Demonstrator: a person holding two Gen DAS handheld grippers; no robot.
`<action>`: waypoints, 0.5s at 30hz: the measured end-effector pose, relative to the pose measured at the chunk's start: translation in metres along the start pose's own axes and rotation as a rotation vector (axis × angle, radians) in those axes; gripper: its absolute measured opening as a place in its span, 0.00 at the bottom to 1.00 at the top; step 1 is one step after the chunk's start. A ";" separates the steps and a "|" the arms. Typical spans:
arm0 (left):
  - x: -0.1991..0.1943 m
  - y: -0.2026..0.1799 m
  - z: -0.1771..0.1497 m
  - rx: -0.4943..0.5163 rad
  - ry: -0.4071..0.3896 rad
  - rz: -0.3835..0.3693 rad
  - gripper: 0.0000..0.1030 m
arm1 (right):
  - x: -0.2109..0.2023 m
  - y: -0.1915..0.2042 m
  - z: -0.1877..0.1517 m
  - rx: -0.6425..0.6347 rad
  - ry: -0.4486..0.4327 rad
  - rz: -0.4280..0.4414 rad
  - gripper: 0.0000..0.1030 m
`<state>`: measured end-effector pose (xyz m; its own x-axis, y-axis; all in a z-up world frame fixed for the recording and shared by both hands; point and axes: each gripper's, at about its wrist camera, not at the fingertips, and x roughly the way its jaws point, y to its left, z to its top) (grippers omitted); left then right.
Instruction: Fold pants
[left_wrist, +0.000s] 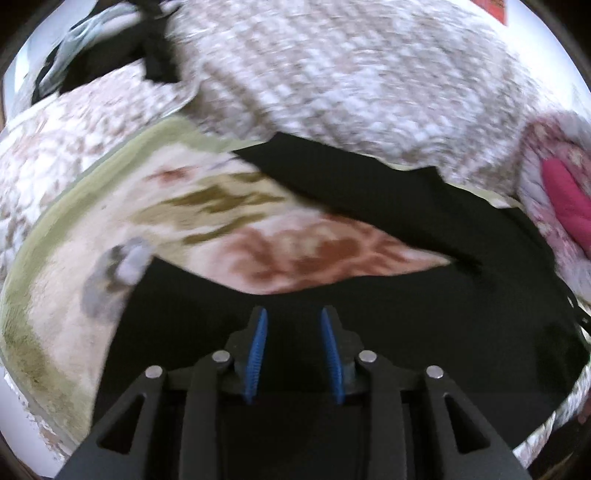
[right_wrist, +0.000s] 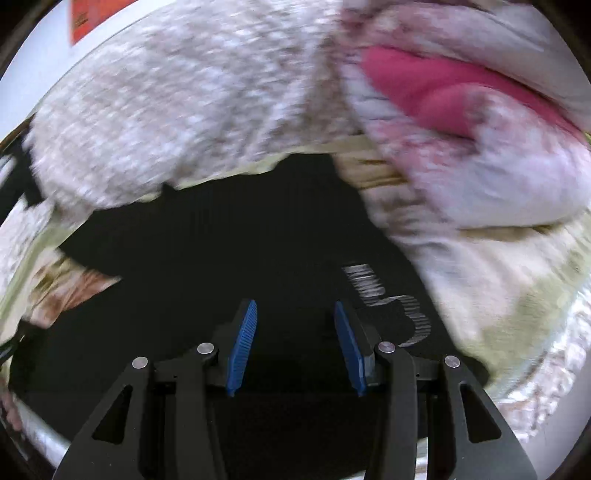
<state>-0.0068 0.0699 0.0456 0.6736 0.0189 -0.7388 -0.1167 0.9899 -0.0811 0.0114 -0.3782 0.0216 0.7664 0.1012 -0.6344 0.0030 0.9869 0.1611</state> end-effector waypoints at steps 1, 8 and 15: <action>-0.001 -0.007 -0.001 0.016 0.003 -0.021 0.37 | 0.003 0.010 -0.002 -0.030 0.018 0.029 0.43; 0.002 -0.037 -0.014 0.121 0.032 -0.059 0.37 | 0.011 0.055 -0.015 -0.199 0.061 0.081 0.43; 0.005 -0.041 -0.018 0.137 0.051 -0.063 0.37 | 0.013 0.060 -0.019 -0.208 0.077 0.096 0.43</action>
<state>-0.0116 0.0268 0.0334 0.6378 -0.0472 -0.7688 0.0276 0.9989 -0.0384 0.0097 -0.3155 0.0089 0.7055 0.1972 -0.6807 -0.2058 0.9761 0.0694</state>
